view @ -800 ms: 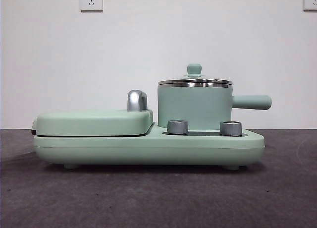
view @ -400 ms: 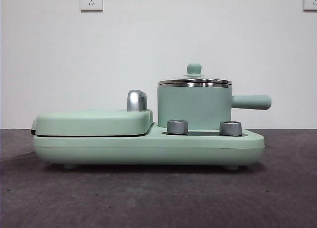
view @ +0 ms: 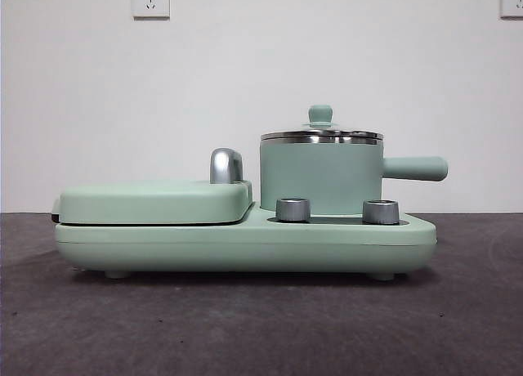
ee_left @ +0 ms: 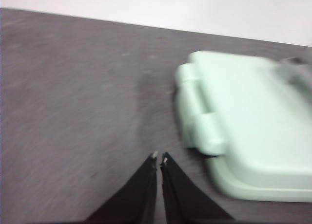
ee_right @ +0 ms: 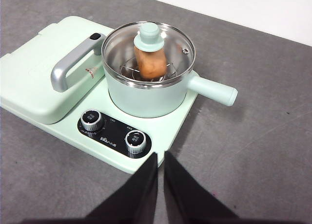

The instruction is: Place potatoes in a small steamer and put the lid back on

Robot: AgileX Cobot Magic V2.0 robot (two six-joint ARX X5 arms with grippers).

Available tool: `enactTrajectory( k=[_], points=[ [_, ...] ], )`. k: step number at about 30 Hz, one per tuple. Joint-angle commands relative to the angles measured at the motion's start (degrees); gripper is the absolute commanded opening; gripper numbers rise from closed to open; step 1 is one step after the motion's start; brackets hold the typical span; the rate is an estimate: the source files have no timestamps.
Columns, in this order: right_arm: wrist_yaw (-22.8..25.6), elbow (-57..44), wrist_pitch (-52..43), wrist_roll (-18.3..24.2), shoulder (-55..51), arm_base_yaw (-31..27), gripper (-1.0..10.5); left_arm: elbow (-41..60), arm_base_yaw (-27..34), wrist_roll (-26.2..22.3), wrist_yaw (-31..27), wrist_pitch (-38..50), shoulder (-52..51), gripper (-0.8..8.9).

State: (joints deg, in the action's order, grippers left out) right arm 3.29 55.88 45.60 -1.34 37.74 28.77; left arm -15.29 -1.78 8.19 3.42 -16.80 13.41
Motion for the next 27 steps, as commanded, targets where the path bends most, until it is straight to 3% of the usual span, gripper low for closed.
enactTrajectory(
  k=[1, 7, 15, 18, 27],
  points=[
    [0.2, 0.4, -0.6, 0.1, 0.3, 0.3, 0.2, 5.6, 1.4, 1.9, -4.9, 2.8, -5.6, 0.19],
    [0.2, 0.4, -0.6, 0.1, 0.3, 0.3, 0.2, 10.7, 4.8, 1.5, -6.5, 2.9, -13.4, 0.19],
    [0.2, 0.4, -0.6, 0.1, 0.3, 0.3, 0.2, 13.9, 5.1, 1.0, -4.5, 4.3, -13.2, 0.19],
    [0.1, 0.4, -0.6, 0.1, 0.3, 0.3, 0.2, 14.6, 4.4, -0.6, -1.6, 6.1, -13.2, 0.19],
    [0.2, 0.4, -0.6, 0.1, 0.3, 0.3, 0.2, 14.6, 0.9, -1.1, -1.4, 6.1, -13.2, 0.19]
  ],
)
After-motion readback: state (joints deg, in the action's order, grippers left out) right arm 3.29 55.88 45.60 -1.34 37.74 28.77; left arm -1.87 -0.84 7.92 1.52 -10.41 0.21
